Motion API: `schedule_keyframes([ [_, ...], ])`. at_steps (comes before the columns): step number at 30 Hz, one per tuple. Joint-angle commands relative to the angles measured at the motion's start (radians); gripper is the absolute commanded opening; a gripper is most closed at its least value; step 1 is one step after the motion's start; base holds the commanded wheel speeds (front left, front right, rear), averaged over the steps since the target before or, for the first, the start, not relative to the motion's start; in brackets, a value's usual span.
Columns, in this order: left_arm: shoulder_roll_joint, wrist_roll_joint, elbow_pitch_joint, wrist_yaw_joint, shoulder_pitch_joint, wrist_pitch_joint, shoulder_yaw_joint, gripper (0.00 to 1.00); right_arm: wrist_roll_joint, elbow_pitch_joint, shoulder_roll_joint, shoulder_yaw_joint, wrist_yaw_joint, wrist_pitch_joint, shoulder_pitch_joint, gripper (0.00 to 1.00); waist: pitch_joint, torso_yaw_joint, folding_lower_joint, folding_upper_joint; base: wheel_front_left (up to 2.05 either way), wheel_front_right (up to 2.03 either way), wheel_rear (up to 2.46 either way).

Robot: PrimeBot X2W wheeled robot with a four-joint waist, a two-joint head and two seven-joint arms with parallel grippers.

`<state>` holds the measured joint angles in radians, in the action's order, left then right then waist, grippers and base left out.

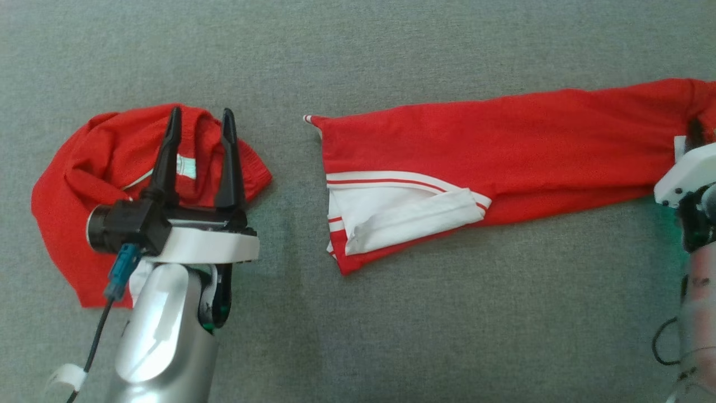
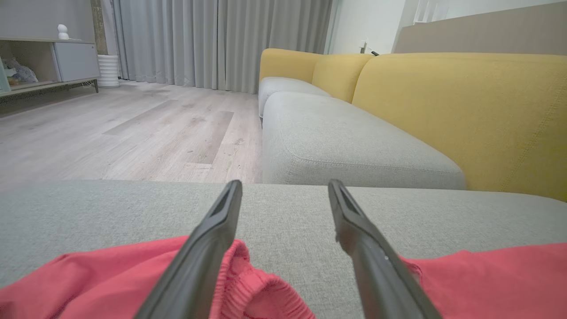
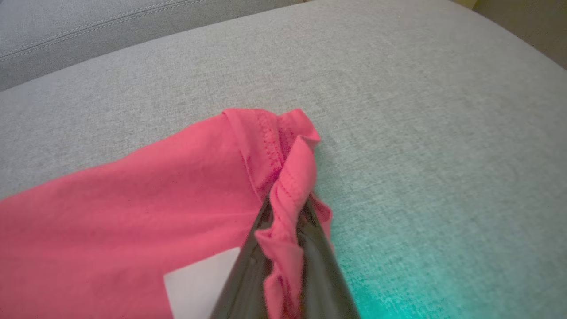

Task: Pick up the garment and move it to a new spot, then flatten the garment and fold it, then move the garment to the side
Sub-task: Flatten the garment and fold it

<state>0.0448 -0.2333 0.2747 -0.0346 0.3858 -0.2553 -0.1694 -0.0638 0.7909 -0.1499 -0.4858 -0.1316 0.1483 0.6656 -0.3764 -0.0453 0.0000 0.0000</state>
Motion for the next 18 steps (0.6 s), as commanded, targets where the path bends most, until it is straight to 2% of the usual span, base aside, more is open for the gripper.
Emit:
schedule_keyframes([
  [1,0.007,0.015,-0.034,-0.002,0.022,-0.006,0.039,1.00,0.008,-0.004,-0.031,0.016,0.001,-0.008,-0.020,0.00,0.002,0.004,0.0000,0.0000,0.00,0.00,0.00],
  [10,0.006,0.016,-0.027,-0.009,0.011,-0.006,0.044,1.00,-0.042,-0.044,-0.134,-0.048,0.001,-0.084,-0.043,0.00,0.040,0.011,0.0000,0.0000,0.00,0.00,0.00],
  [14,0.006,0.005,-0.024,-0.009,-0.002,-0.006,0.041,1.00,-0.085,-0.079,-0.129,-0.069,0.001,-0.119,-0.044,0.00,0.073,0.010,0.0000,0.0000,0.00,0.00,0.00],
  [18,0.006,-0.015,-0.019,-0.001,-0.020,-0.006,0.033,1.00,-0.099,-0.121,-0.087,-0.023,0.001,-0.145,-0.042,0.00,0.115,0.007,0.0000,0.0000,0.00,0.00,0.00],
])
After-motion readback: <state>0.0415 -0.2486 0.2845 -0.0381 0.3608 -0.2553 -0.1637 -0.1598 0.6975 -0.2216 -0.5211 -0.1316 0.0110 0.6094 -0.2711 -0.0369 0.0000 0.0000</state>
